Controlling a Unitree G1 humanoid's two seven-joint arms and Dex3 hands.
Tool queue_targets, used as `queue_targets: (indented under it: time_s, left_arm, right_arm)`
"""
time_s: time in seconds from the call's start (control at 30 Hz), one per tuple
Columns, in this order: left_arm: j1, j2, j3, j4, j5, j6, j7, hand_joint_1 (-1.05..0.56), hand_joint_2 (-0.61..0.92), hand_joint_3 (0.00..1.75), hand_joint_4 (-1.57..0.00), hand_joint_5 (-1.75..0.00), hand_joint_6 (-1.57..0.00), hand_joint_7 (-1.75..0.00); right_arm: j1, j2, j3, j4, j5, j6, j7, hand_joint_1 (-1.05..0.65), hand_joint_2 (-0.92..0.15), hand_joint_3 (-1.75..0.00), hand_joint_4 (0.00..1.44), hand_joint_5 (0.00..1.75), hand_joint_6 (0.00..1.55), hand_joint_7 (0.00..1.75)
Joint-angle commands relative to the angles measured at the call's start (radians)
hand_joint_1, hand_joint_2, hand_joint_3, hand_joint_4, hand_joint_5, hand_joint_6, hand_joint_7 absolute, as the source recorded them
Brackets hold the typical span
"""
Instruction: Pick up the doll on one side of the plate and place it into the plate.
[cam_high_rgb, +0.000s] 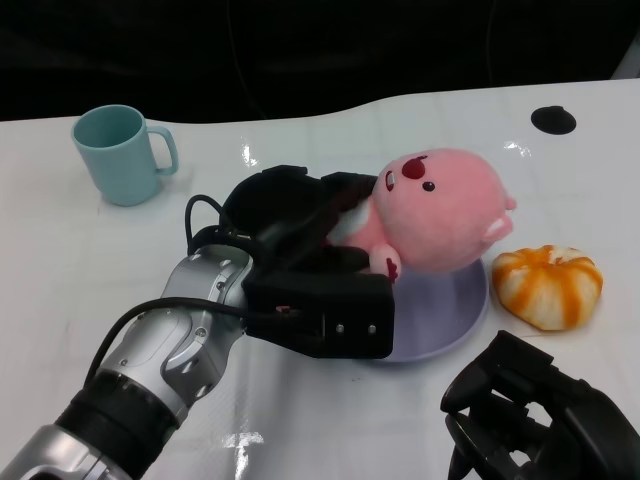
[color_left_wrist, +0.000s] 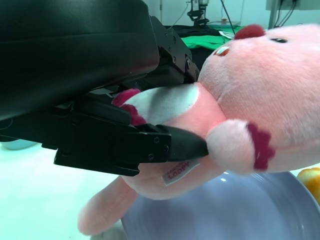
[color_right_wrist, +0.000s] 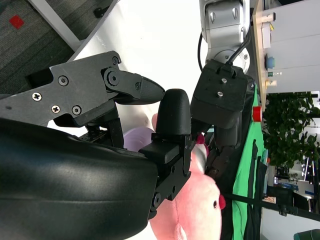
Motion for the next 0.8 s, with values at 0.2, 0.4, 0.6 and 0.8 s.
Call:
queue_targets:
  time_s: [0.2,0.4,0.6,0.8]
  left_arm:
    - [0.018,0.051,-0.011,-0.091,0.018,0.038,-0.116,-0.92,0.92,0.51,-0.04,-0.23,-0.14,0.0]
    - [0.027,0.064,-0.011,-0.12,0.021,0.046,-0.143,-0.92,0.92,0.49,-0.03,-0.25,-0.15,-0.01]
    - [0.046,0.077,-0.001,-0.155,0.011,0.043,-0.156,-0.91,0.92,0.47,-0.02,-0.28,-0.15,-0.01]
    - [0.093,0.111,0.04,-0.236,-0.042,0.014,-0.182,-0.88,0.92,0.46,-0.07,-0.34,-0.17,-0.02]
  right_arm:
    - [0.0,-0.007,-0.005,-0.012,-0.005,-0.007,-0.003,-0.37,-0.84,-0.64,0.61,1.71,0.51,1.59]
    - [0.0,-0.006,-0.006,-0.005,-0.004,-0.013,-0.001,-0.37,-0.84,-0.64,0.61,1.71,0.51,1.59]
    - [0.004,-0.004,0.001,0.003,-0.019,-0.025,-0.006,-0.38,-0.84,-0.63,0.61,1.7,0.51,1.58]
    - [0.006,-0.001,-0.003,-0.006,-0.005,-0.015,-0.004,-0.35,-0.85,-0.62,0.61,1.7,0.51,1.58]
